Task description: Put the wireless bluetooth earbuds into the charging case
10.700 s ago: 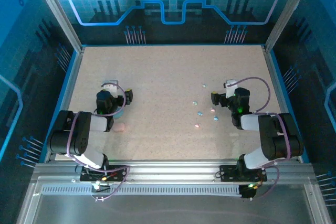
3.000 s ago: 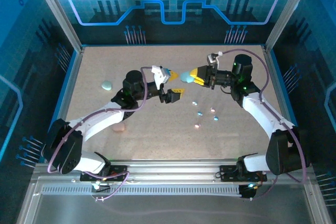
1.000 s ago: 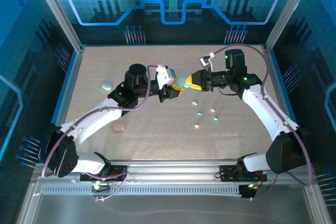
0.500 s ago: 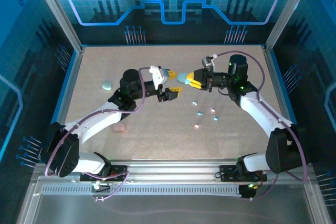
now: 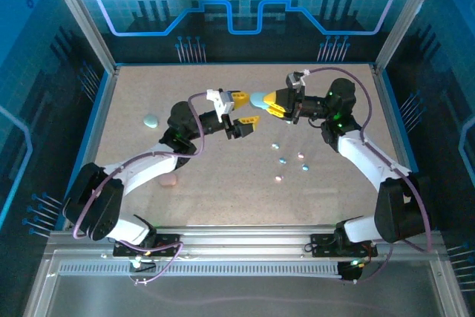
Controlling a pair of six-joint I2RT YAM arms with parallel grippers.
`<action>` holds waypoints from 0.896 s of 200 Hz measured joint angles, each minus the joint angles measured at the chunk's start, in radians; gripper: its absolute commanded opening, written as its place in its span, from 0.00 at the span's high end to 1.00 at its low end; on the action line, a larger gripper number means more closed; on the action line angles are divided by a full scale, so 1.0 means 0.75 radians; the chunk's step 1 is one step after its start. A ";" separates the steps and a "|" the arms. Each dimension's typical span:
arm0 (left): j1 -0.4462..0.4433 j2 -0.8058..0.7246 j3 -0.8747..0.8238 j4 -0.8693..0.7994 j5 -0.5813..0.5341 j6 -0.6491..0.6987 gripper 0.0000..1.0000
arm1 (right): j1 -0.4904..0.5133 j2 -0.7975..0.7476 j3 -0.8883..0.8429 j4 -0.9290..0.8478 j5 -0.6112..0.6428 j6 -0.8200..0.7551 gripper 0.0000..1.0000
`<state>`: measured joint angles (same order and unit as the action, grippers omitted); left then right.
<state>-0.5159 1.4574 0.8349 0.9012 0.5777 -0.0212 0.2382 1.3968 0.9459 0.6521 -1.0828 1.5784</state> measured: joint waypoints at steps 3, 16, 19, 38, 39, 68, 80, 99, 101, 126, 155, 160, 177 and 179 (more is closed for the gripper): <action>0.000 0.003 0.000 0.005 0.000 -0.003 0.30 | 0.003 0.001 0.000 0.000 0.000 0.000 0.84; 0.000 0.012 0.000 0.020 0.000 -0.015 0.30 | 0.011 0.001 0.000 -0.002 -0.001 0.000 0.84; 0.000 0.013 0.000 0.024 0.001 -0.016 0.30 | 0.012 0.001 0.001 -0.004 -0.001 -0.001 0.84; 0.000 0.013 0.002 0.039 0.008 -0.037 0.33 | 0.016 0.003 0.004 -0.011 -0.005 -0.001 0.84; 0.000 0.013 0.002 0.039 0.009 -0.038 0.34 | 0.016 0.003 0.004 -0.011 -0.005 -0.001 0.84; 0.000 0.013 0.013 0.055 0.041 -0.061 0.41 | 0.016 0.005 0.006 -0.025 -0.009 -0.012 0.84; 0.000 0.014 0.015 0.063 0.048 -0.071 0.43 | 0.017 0.006 0.007 -0.031 -0.015 -0.016 0.84; 0.002 0.020 0.020 0.073 0.065 -0.080 0.46 | 0.023 0.006 0.008 -0.033 -0.025 -0.020 0.83; 0.002 0.021 0.021 0.073 0.066 -0.080 0.46 | 0.025 0.006 0.008 -0.033 -0.025 -0.020 0.83; 0.003 0.028 0.031 0.074 0.078 -0.082 0.49 | 0.033 0.006 0.014 -0.036 -0.029 -0.021 0.83; 0.003 0.032 0.036 0.073 0.095 -0.091 0.50 | 0.044 0.007 0.016 -0.036 -0.031 -0.025 0.83; 0.003 0.033 0.036 0.073 0.095 -0.091 0.50 | 0.045 0.007 0.016 -0.035 -0.031 -0.025 0.83; 0.003 0.034 0.036 0.072 0.100 -0.090 0.51 | 0.048 0.008 0.016 -0.035 -0.034 -0.025 0.83; 0.003 0.034 0.036 0.072 0.100 -0.090 0.51 | 0.049 0.008 0.016 -0.035 -0.034 -0.025 0.83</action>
<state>-0.5140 1.4826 0.8616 0.9550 0.6529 -0.0887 0.2749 1.4029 0.9577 0.6258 -1.1080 1.5597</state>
